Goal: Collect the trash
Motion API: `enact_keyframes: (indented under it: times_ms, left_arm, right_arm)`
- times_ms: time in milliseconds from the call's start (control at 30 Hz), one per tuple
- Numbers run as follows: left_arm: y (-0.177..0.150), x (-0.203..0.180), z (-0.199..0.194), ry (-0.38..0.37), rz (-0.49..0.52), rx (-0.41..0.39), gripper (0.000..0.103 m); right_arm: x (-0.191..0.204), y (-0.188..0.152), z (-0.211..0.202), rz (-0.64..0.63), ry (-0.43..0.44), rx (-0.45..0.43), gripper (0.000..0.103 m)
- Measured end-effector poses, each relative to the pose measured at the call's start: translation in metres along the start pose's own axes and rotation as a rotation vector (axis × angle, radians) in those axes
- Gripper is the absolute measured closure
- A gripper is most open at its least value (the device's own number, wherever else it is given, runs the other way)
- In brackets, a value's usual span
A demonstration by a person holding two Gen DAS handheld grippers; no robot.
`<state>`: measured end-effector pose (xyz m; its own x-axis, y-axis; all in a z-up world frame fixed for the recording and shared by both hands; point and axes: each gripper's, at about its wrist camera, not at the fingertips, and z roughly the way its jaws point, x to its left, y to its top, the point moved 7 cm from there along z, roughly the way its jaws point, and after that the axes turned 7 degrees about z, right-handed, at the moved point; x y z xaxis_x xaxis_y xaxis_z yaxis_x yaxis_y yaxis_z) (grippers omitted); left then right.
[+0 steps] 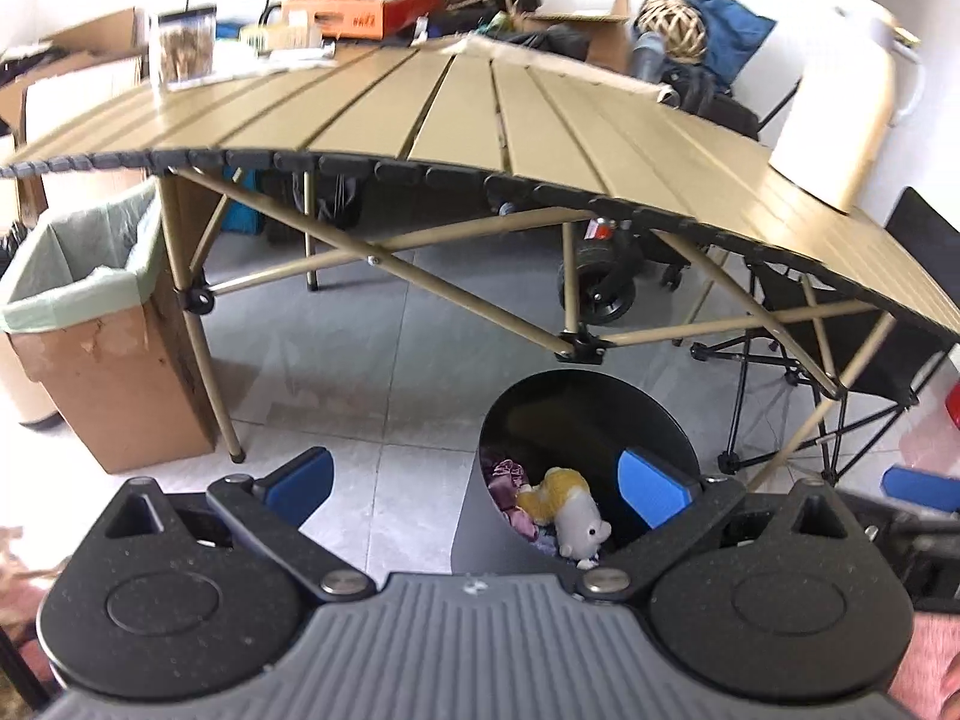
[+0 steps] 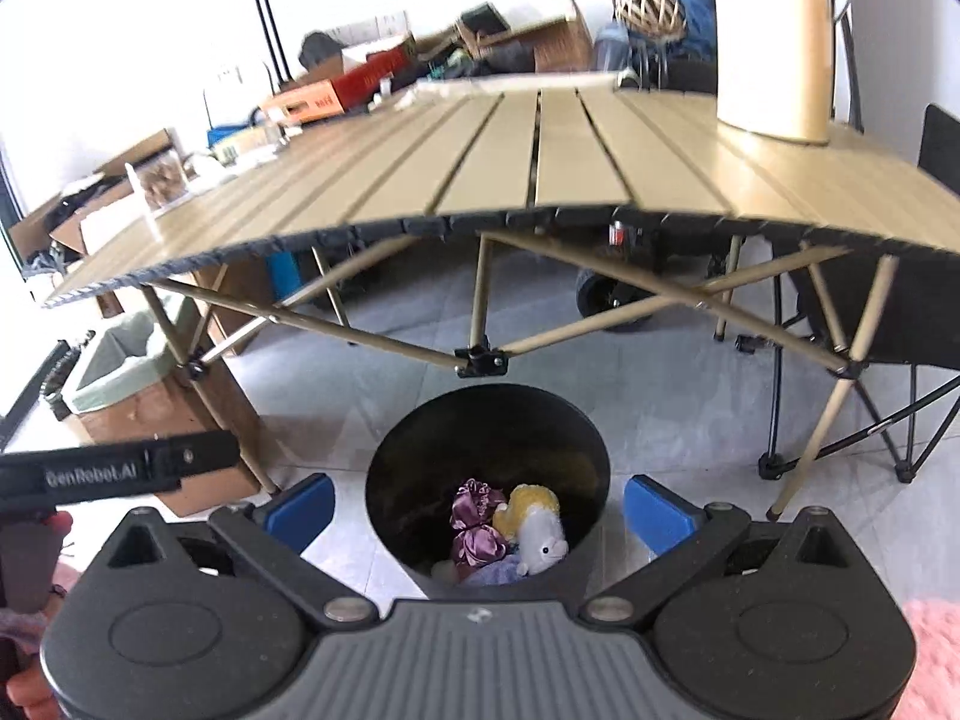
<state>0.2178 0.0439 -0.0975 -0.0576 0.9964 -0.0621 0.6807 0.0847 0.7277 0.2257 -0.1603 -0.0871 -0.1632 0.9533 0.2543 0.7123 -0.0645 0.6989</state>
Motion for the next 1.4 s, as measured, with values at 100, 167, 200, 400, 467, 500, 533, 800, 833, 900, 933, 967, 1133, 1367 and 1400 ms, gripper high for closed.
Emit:
enact_keyframes:
  times_ms: [100,167,200,400,467,500,533,800,833,900,933,967,1133,1367,1400]
  left_arm:
    - [-0.008,-0.004,-0.027,0.004,0.026,-0.035,0.0]
    - [-0.013,-0.008,-0.045,0.01,0.043,-0.066,0.0]
    - [-0.014,-0.01,-0.053,0.011,0.052,-0.082,0.0]
    - [-0.027,-0.023,-0.088,0.003,0.099,-0.145,0.0]
    - [-0.03,-0.027,-0.098,0.007,0.114,-0.166,0.0]
    - [-0.032,-0.029,-0.103,0.008,0.122,-0.176,0.0]
    - [-0.034,-0.031,-0.108,0.007,0.129,-0.184,0.0]
    - [-0.041,-0.04,-0.135,0.021,0.155,-0.232,0.0]
    - [-0.041,-0.041,-0.137,0.022,0.156,-0.239,0.0]
    - [-0.041,-0.043,-0.141,0.024,0.162,-0.251,0.0]
    - [-0.041,-0.043,-0.143,0.024,0.164,-0.255,0.0]
    - [-0.042,-0.043,-0.144,0.025,0.167,-0.257,0.0]
    - [-0.041,-0.043,-0.147,0.023,0.17,-0.264,0.0]
    - [-0.042,-0.043,-0.148,0.023,0.175,-0.269,0.0]
    - [-0.042,-0.043,-0.148,0.023,0.174,-0.269,0.0]
  right_arm:
    - [-0.001,-0.007,-0.027,-0.005,0.002,-0.033,0.0]
    - [-0.002,-0.012,-0.044,-0.009,0.003,-0.053,0.0]
    - [-0.002,-0.014,-0.053,-0.009,0.005,-0.063,0.0]
    - [-0.002,-0.027,-0.093,-0.02,0.013,-0.114,0.0]
    - [-0.002,-0.032,-0.103,-0.021,0.021,-0.124,0.0]
    - [-0.002,-0.034,-0.107,-0.02,0.023,-0.129,0.0]
    - [-0.002,-0.036,-0.111,-0.019,0.025,-0.135,0.0]
    - [-0.004,-0.045,-0.139,-0.015,0.039,-0.18,0.0]
    - [-0.004,-0.045,-0.14,-0.016,0.04,-0.184,0.0]
    - [-0.003,-0.045,-0.144,-0.015,0.044,-0.193,0.0]
    - [-0.004,-0.046,-0.145,-0.014,0.046,-0.196,0.0]
    - [-0.003,-0.046,-0.146,-0.015,0.047,-0.199,0.0]
    - [-0.003,-0.046,-0.149,-0.013,0.05,-0.206,0.0]
    - [-0.002,-0.046,-0.149,-0.013,0.05,-0.209,0.0]
    - [-0.002,-0.046,-0.149,-0.013,0.05,-0.209,0.0]
